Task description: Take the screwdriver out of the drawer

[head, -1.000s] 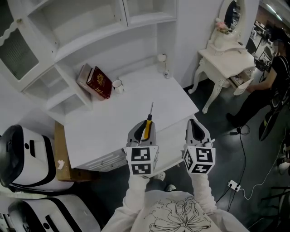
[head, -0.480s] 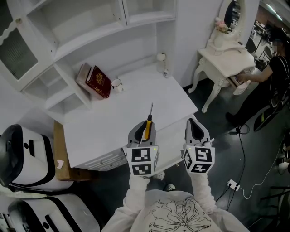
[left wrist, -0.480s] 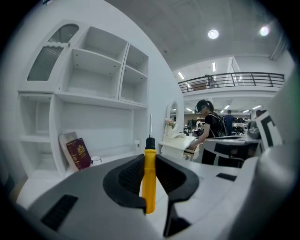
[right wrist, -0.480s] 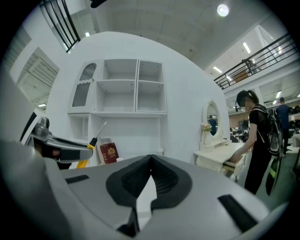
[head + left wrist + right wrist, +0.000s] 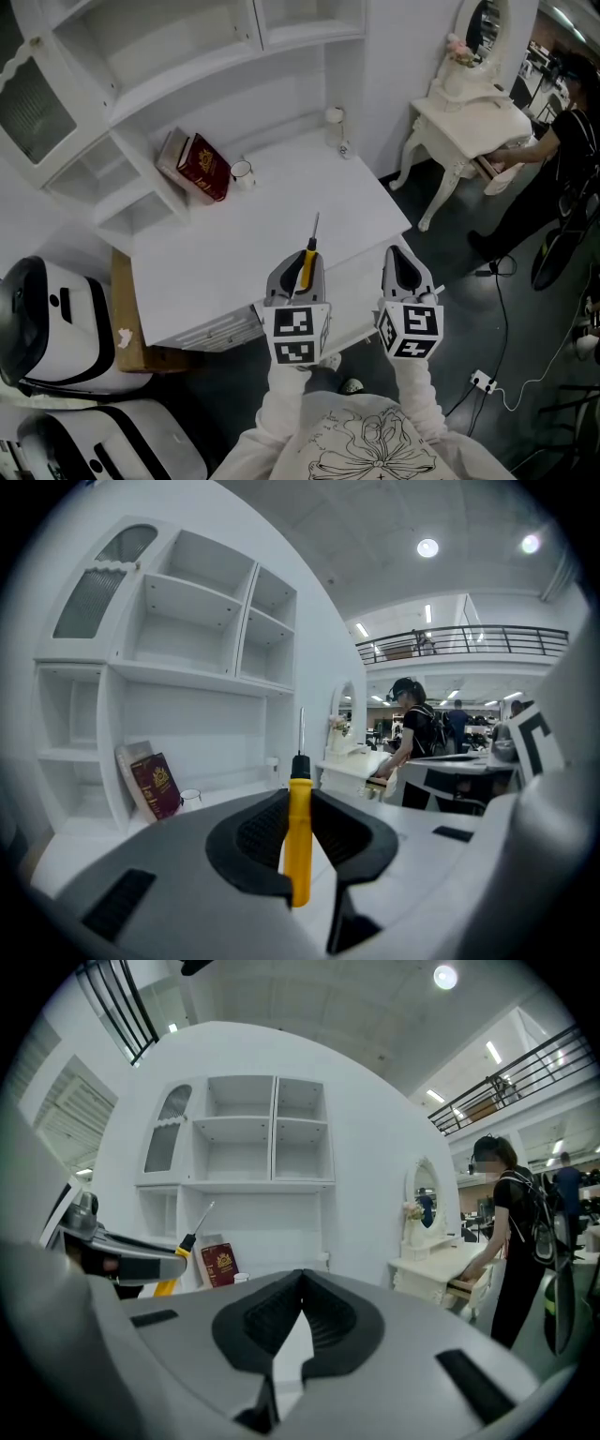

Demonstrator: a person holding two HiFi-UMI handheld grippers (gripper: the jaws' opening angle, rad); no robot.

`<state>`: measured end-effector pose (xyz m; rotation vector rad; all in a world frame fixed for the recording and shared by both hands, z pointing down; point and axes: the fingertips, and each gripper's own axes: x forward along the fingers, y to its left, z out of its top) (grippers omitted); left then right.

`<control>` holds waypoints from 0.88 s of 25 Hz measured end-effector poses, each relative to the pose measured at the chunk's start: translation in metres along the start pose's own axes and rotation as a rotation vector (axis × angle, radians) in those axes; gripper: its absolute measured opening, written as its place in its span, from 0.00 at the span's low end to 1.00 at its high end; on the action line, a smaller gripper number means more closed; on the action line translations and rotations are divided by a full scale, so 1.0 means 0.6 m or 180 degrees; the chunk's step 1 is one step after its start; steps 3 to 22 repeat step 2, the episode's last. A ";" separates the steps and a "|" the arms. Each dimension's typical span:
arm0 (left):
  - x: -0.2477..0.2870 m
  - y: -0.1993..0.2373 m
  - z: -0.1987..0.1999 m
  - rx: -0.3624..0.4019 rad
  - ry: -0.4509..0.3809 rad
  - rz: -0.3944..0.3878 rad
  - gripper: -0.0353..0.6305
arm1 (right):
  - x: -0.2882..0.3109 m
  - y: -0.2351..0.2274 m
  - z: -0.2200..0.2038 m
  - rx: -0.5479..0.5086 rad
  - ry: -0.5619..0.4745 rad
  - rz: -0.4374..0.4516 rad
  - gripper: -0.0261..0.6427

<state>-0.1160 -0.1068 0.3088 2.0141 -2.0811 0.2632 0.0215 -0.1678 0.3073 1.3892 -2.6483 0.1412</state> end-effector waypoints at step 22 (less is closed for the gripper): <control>0.001 0.000 0.000 -0.0002 0.0000 -0.0002 0.16 | 0.002 0.001 -0.001 -0.0001 0.0008 0.0005 0.04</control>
